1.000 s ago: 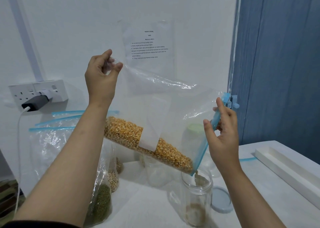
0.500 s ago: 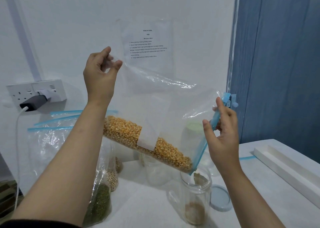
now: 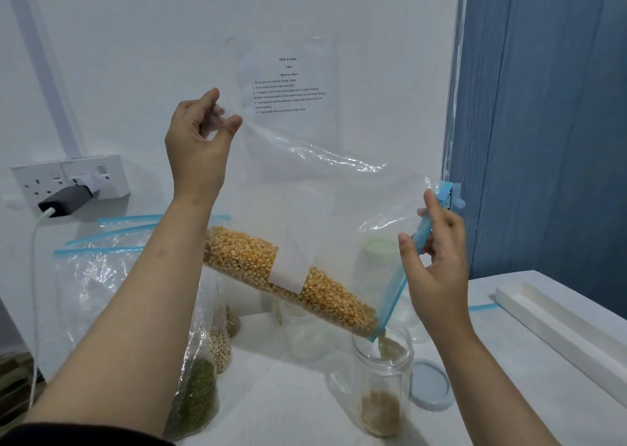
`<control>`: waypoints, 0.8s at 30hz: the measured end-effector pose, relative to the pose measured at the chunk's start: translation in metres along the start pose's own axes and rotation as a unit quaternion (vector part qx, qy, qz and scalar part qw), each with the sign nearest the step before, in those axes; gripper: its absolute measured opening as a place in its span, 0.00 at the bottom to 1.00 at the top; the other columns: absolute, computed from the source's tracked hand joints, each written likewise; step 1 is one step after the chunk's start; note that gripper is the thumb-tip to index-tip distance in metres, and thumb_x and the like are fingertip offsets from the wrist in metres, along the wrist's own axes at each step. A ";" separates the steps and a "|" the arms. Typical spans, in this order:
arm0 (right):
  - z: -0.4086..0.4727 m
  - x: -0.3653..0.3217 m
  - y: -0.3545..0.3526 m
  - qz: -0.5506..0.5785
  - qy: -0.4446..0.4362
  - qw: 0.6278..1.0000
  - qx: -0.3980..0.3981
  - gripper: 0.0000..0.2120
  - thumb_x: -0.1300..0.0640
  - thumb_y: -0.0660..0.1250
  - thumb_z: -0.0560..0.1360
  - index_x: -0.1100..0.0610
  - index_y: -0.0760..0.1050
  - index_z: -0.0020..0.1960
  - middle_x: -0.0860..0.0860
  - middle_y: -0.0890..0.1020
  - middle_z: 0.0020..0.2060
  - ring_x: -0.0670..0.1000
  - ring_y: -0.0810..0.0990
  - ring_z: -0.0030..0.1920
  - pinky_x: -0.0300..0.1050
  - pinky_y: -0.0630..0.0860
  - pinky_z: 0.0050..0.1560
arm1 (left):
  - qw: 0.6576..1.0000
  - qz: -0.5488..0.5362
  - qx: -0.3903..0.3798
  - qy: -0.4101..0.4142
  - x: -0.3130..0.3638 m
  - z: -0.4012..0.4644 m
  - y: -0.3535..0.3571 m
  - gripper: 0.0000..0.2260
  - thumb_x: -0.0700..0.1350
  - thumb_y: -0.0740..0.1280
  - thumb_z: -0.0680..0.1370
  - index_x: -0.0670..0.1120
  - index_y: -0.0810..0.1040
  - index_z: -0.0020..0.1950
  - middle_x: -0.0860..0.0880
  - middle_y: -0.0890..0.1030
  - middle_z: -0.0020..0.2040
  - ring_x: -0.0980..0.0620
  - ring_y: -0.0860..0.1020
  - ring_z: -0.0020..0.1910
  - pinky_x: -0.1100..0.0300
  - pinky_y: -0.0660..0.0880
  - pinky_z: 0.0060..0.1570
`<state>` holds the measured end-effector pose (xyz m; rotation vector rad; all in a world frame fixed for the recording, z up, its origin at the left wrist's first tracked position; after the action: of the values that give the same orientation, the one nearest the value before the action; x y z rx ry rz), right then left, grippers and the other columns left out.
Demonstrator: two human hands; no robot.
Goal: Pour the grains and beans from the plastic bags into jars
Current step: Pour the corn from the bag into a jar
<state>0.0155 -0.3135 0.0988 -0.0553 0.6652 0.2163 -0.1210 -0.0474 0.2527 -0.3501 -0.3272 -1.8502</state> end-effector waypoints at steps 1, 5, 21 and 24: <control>0.000 0.000 0.000 0.001 0.000 1.000 0.000 0.27 0.62 0.65 0.80 0.44 0.61 0.75 0.38 0.67 0.58 0.31 0.69 0.61 0.22 0.69 0.54 | 1.000 0.001 0.000 0.001 0.000 0.000 0.000 0.20 0.40 0.72 0.76 0.40 0.75 0.68 0.48 0.75 0.50 0.67 0.76 0.45 0.69 0.72 0.55; -0.001 0.000 0.000 0.000 -0.002 1.000 0.002 0.27 0.62 0.65 0.80 0.45 0.61 0.75 0.45 0.67 0.60 0.31 0.69 0.61 0.22 0.70 0.54 | 1.000 0.005 0.000 0.005 0.001 0.000 0.001 0.20 0.40 0.72 0.76 0.40 0.75 0.68 0.48 0.75 0.50 0.67 0.76 0.45 0.69 0.73 0.55; 0.000 0.002 -0.001 0.001 -0.004 1.000 -0.013 0.27 0.62 0.65 0.81 0.45 0.62 0.76 0.36 0.67 0.58 0.38 0.71 0.63 0.29 0.72 0.58 | 1.000 -0.003 -0.004 0.000 -0.007 0.002 0.004 0.20 0.40 0.72 0.76 0.41 0.75 0.67 0.55 0.75 0.49 0.66 0.77 0.46 0.68 0.73 0.55; 0.000 0.000 -0.002 -0.002 -0.006 1.000 -0.016 0.27 0.62 0.64 0.81 0.44 0.62 0.75 0.35 0.67 0.58 0.38 0.71 0.63 0.28 0.71 0.58 | 1.000 -0.002 -0.007 0.003 -0.006 0.002 0.006 0.20 0.41 0.72 0.76 0.41 0.75 0.68 0.54 0.75 0.48 0.67 0.76 0.46 0.68 0.73 0.55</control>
<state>0.0163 -0.3156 0.0984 -0.0852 0.6506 0.2231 -0.1137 -0.0432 0.2527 -0.3540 -0.3122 -1.8583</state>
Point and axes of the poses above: each hand's wrist, its own z-axis towards the middle knuckle, its own y-axis out of the palm, x = y × z, the point moved 3 cm from there along z, towards the middle knuckle
